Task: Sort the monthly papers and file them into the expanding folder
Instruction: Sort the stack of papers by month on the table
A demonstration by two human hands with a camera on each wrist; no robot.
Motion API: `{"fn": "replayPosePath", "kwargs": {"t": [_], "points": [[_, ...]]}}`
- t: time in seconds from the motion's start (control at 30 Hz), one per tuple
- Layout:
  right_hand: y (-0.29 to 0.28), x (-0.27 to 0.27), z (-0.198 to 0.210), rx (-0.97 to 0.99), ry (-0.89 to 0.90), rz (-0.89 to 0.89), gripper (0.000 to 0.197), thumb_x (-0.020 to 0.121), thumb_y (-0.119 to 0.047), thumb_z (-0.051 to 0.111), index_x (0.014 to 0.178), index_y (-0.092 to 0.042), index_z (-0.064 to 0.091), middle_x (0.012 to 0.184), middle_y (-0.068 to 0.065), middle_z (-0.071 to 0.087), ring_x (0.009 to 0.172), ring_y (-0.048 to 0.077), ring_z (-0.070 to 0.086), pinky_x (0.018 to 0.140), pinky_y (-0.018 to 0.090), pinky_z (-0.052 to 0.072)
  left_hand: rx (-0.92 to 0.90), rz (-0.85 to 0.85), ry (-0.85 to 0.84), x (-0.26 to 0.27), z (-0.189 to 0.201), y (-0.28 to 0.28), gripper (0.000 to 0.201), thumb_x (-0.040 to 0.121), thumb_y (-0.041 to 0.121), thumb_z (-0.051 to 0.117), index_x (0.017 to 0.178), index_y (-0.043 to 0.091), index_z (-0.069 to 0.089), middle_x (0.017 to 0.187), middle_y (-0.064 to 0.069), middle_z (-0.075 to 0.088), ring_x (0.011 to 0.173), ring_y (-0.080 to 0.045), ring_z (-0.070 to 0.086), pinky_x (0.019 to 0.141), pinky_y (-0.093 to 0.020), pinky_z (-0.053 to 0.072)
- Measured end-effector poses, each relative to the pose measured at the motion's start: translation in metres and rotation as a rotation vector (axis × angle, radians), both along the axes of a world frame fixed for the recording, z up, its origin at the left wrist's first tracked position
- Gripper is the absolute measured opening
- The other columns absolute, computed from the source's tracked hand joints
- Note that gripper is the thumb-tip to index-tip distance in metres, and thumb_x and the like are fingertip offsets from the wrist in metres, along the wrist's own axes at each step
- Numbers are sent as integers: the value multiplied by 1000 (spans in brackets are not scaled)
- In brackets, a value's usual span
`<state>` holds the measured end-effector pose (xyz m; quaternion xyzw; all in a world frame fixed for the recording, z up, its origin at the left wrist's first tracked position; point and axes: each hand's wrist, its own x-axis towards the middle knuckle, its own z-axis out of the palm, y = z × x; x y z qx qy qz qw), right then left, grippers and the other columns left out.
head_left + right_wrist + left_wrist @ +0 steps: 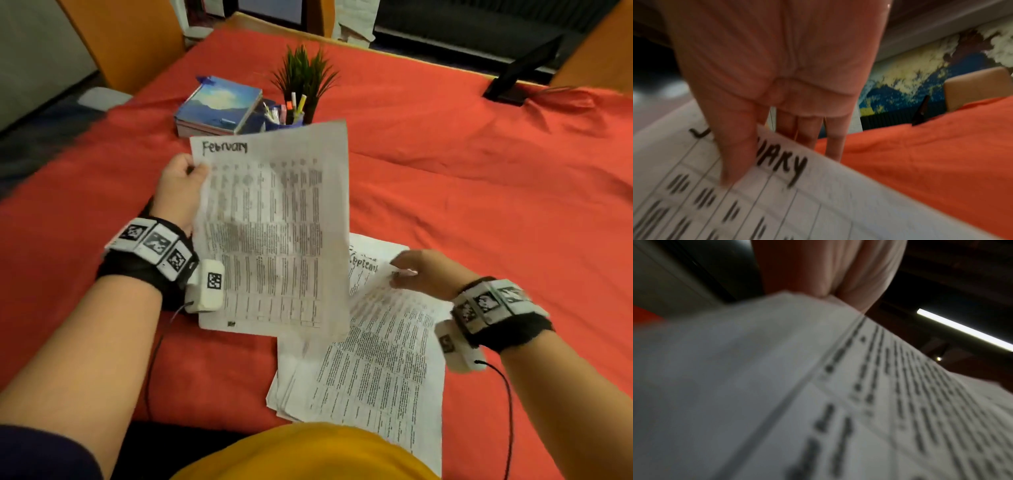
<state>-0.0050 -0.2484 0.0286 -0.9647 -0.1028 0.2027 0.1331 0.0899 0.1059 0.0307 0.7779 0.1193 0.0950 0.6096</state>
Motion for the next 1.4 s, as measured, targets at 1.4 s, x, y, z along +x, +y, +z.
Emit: {"fn": "replayPosePath", "kwargs": {"t": [1.4], "points": [[18,34,-62,90,-99,-173,33,82,-11,63,114,-10,58,112,9,59,105,25,54,89,30,41,377,-753,357,-29,-83,-123,30,85,2,53,113,10,63,115,-4,63,108,-18,57,99,-30,44]]}}
